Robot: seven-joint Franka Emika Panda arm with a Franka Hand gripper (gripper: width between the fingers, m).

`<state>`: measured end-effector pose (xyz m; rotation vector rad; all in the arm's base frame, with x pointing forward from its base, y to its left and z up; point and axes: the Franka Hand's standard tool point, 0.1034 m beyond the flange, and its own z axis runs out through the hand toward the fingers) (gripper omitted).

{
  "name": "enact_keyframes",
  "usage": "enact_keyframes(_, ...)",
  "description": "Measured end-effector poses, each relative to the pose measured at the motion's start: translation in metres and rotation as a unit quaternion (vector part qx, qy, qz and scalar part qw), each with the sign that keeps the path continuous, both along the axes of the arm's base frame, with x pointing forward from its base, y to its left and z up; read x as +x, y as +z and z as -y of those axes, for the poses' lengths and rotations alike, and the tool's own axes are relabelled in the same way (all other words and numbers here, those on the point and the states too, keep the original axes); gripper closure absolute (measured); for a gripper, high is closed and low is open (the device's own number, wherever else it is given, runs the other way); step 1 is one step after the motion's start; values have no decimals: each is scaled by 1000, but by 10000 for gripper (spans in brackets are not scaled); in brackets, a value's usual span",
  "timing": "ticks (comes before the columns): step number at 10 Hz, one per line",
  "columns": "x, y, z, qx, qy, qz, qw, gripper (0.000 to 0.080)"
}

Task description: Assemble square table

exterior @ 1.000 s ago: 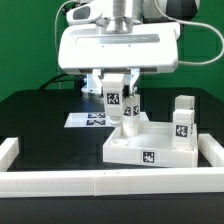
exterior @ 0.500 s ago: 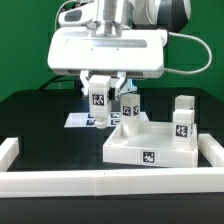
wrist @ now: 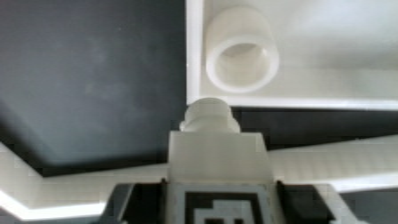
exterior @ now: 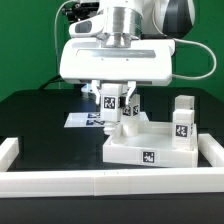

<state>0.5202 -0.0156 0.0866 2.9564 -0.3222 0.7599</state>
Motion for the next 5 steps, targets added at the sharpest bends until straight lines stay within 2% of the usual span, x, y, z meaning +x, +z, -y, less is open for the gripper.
enact_keyframes(3,5,-4,-14,5,10,-2,1000,511)
enact_keyframes(5,5,-4,-14,9,10,-9,1000,511)
